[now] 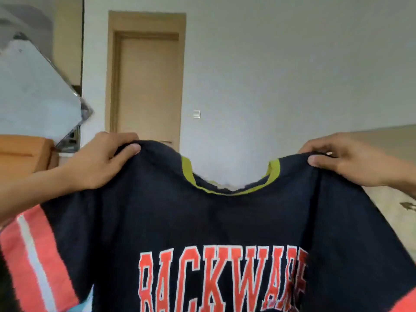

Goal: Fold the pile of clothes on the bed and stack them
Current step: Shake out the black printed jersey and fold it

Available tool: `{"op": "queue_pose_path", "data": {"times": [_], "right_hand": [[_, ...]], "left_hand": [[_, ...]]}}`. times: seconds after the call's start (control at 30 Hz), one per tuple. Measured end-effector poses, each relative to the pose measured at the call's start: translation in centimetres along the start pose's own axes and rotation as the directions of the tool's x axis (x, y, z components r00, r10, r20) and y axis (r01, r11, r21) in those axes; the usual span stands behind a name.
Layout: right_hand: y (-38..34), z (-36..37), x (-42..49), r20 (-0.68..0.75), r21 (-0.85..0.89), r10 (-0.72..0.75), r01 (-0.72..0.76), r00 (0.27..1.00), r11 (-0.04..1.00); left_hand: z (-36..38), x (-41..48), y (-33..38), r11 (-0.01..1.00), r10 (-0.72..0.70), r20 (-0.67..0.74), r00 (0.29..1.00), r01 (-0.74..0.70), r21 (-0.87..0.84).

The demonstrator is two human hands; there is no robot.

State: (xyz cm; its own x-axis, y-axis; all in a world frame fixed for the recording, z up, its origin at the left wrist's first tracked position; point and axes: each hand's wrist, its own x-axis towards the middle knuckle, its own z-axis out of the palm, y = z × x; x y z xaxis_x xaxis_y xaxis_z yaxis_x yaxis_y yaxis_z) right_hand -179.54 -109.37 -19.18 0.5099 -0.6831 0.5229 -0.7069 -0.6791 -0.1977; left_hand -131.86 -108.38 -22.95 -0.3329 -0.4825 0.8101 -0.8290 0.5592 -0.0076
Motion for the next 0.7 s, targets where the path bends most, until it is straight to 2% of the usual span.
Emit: {"op": "queue_pose_path", "data": {"times": [0.03, 0.07, 0.13, 0.23, 0.3, 0.33, 0.37, 0.4, 0.43, 0.5, 0.53, 0.57, 0.6, 0.7], "right_hand": [[0.8, 1.3, -1.0, 0.157, 0.083, 0.037, -0.051, 0.987, 0.995], [2.4, 3.8, -1.8, 0.324, 0.133, 0.067, -0.115, 0.944, 0.984], [5.6, 8.4, -3.1, 0.564, 0.192, 0.079, -0.223, 0.822, 0.956], [9.6, 15.5, -4.1, 0.768, 0.224, 0.09, -0.397, 0.634, 0.89], [11.5, 19.3, -3.6, 0.835, 0.158, 0.133, -0.463, 0.534, 0.872], [12.6, 21.2, -2.5, 0.838, 0.083, 0.197, -0.476, 0.509, 0.875], [13.8, 22.9, -0.7, 0.804, 0.003, 0.289, -0.489, 0.52, 0.872], [15.5, 24.8, 1.6, 0.726, -0.087, 0.399, -0.5, 0.561, 0.862], [17.0, 26.0, 4.1, 0.58, -0.176, 0.504, -0.505, 0.641, 0.845], [18.7, 28.6, 9.0, 0.224, -0.279, 0.581, -0.519, 0.783, 0.808], [19.1, 30.2, 10.4, 0.122, -0.294, 0.586, -0.535, 0.801, 0.792], [19.5, 31.9, 11.4, 0.086, -0.306, 0.604, -0.555, 0.793, 0.773], [19.1, 33.8, 11.5, 0.081, -0.331, 0.609, -0.555, 0.789, 0.763], [17.3, 39.6, 7.7, 0.235, -0.295, 0.548, -0.478, 0.803, 0.827]], "left_hand": [[1.3, -2.1, -0.2, 0.999, 0.002, 0.104, 0.995, 0.002, -0.042], [3.6, -5.0, -0.6, 0.996, -0.013, 0.208, 0.978, 0.031, -0.083], [7.5, -9.6, -2.2, 0.983, -0.045, 0.373, 0.927, 0.108, -0.148], [13.2, -14.9, -5.1, 0.974, -0.103, 0.55, 0.829, 0.196, -0.113], [16.6, -16.4, -6.7, 0.964, -0.145, 0.593, 0.792, 0.247, -0.094], [18.7, -16.2, -7.7, 0.961, -0.168, 0.607, 0.777, 0.267, -0.077], [20.7, -15.2, -8.9, 0.96, -0.19, 0.613, 0.767, 0.275, -0.046], [23.0, -13.6, -10.5, 0.962, -0.229, 0.601, 0.765, 0.272, 0.02], [25.1, -11.3, -12.1, 0.956, -0.287, 0.565, 0.774, 0.264, 0.124], [28.6, -6.2, -13.9, 0.856, -0.489, 0.373, 0.789, 0.35, 0.382], [30.4, -4.3, -14.2, 0.765, -0.593, 0.283, 0.754, 0.419, 0.489], [32.3, -2.8, -13.9, 0.698, -0.657, 0.238, 0.715, 0.458, 0.55], [34.4, -2.2, -12.9, 0.693, -0.658, 0.255, 0.708, 0.438, 0.573], [39.7, -6.5, -7.8, 0.832, -0.496, 0.494, 0.714, 0.229, 0.504]]}}
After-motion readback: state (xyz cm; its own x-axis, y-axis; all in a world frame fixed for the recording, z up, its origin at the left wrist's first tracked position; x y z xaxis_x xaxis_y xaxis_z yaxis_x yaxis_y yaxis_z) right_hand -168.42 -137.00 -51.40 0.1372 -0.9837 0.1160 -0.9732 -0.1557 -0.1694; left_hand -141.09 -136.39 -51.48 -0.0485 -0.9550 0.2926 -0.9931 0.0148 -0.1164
